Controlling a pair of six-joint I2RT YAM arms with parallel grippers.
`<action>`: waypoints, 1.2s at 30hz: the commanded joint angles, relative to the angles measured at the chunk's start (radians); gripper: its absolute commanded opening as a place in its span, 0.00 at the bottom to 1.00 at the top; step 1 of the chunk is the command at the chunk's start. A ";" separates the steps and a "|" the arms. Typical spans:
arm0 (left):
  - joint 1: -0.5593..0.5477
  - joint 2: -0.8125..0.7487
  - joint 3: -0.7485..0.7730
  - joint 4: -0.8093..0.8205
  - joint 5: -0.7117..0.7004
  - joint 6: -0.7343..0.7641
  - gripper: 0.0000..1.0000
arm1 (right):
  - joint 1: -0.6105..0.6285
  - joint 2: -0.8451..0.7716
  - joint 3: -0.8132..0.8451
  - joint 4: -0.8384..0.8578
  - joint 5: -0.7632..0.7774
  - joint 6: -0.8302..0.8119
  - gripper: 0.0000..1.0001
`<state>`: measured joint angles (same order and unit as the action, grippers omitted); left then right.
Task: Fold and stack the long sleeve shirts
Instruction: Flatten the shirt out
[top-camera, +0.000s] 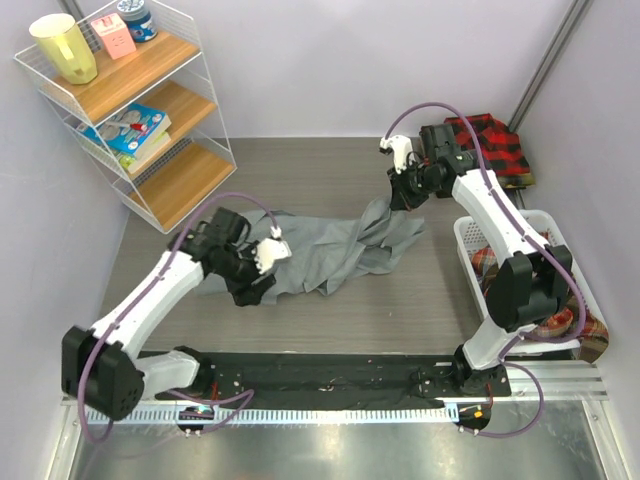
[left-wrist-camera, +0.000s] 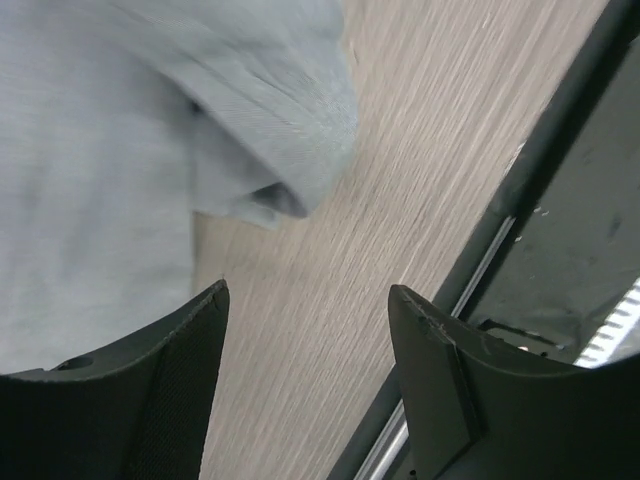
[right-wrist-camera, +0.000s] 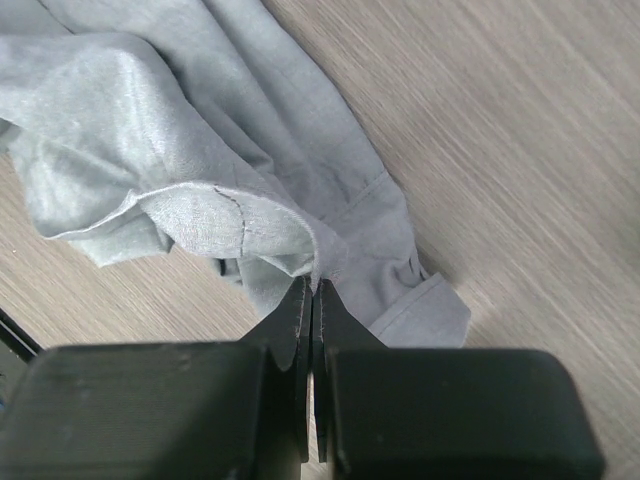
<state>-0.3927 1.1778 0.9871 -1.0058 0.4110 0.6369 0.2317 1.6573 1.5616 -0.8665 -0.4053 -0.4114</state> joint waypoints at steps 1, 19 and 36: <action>-0.081 0.095 -0.074 0.197 -0.139 -0.013 0.67 | 0.001 0.013 0.055 0.031 0.008 0.028 0.01; -0.172 0.059 0.186 0.090 -0.031 -0.167 0.00 | 0.003 0.005 0.046 0.023 0.034 -0.001 0.01; 0.199 0.088 0.710 0.162 0.180 -0.454 0.00 | 0.040 0.048 0.667 0.025 -0.172 0.117 0.01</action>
<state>-0.1993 1.3151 1.6619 -0.8387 0.4381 0.2192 0.2504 1.9743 2.3882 -0.8120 -0.3592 -0.3054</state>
